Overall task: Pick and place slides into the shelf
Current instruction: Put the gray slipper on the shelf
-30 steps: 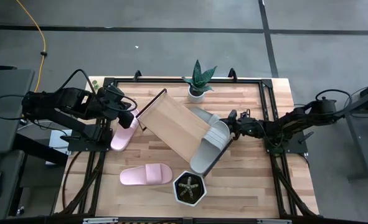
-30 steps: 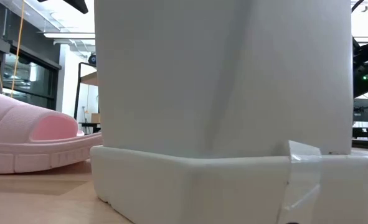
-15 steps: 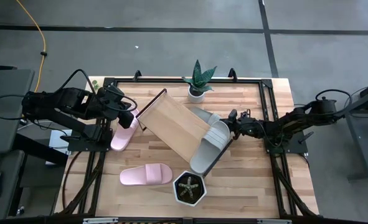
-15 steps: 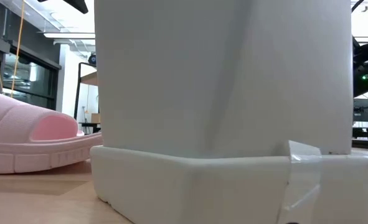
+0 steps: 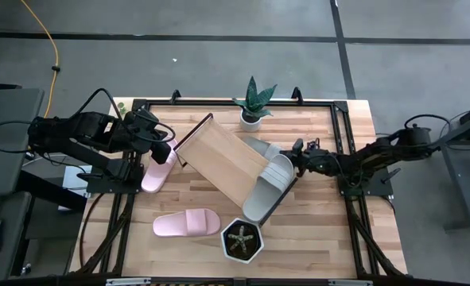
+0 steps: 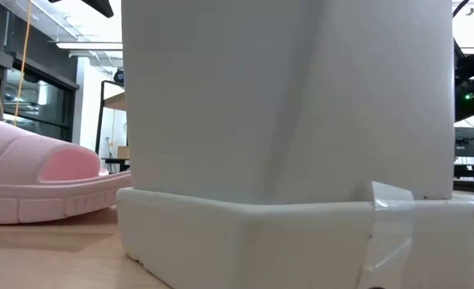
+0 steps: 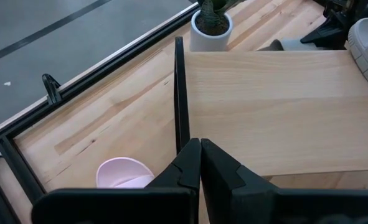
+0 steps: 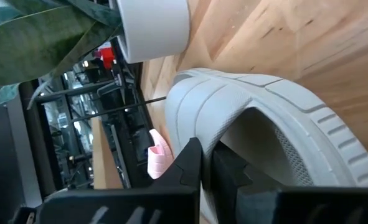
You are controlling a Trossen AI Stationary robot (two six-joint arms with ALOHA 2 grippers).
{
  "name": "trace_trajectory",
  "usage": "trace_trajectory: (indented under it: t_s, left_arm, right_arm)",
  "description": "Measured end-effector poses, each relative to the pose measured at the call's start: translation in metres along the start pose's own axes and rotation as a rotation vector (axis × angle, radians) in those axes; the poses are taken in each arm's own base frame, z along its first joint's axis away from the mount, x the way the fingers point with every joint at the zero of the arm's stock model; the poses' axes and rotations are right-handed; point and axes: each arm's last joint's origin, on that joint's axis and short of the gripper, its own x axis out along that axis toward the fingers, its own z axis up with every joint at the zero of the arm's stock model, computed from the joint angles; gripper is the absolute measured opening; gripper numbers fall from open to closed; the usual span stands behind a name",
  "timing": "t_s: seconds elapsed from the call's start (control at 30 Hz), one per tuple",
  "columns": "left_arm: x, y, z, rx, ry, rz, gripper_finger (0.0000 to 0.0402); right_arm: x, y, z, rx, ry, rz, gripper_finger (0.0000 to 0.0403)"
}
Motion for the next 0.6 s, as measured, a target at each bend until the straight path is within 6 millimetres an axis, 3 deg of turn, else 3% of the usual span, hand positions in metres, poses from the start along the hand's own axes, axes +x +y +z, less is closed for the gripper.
trace_trajectory:
  t_s: [0.6]
  left_arm:
    - [0.0,0.0,0.0,-0.001,-0.001,-0.001,0.0001]
  right_arm:
    - [-0.032,0.017,0.011,-0.055,-0.089,-0.002,0.0]
